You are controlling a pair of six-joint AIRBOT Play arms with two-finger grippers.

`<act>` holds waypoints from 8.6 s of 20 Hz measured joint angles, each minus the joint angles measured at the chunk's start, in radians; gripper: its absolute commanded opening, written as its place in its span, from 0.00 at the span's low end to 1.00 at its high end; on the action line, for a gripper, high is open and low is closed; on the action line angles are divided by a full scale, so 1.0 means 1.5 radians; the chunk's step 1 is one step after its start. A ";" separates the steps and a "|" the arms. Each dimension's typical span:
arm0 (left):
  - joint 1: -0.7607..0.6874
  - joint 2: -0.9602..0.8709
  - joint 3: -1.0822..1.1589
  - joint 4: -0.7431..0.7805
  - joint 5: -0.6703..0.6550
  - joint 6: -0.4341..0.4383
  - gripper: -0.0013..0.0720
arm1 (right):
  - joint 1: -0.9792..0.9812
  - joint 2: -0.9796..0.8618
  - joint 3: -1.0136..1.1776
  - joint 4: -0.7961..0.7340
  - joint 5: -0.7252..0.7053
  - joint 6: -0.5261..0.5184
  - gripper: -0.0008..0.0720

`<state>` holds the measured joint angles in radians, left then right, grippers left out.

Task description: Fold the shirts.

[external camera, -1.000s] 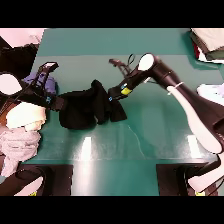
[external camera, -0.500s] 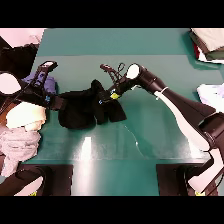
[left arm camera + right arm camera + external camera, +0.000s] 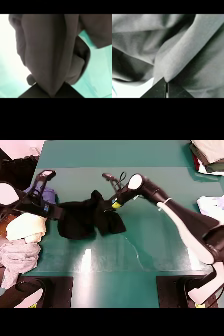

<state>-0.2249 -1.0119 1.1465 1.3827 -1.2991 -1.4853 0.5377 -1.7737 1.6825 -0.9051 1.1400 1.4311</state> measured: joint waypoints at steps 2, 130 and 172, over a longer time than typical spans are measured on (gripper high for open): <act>0.000 0.000 0.060 0.034 -0.021 0.000 0.05 | -0.031 0.060 0.003 -0.049 0.008 0.000 0.03; 0.049 -0.377 0.560 -0.111 -0.114 0.096 0.05 | -0.526 0.186 0.062 -0.279 0.338 0.099 0.03; 0.050 -0.353 0.320 0.128 -0.139 0.030 0.76 | -0.469 0.140 -0.098 -0.241 0.250 0.042 0.58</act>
<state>-0.1501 -1.5417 1.6268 1.5745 -1.5082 -1.4410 -0.1654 -1.5635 1.5349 -1.2667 1.5146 1.4948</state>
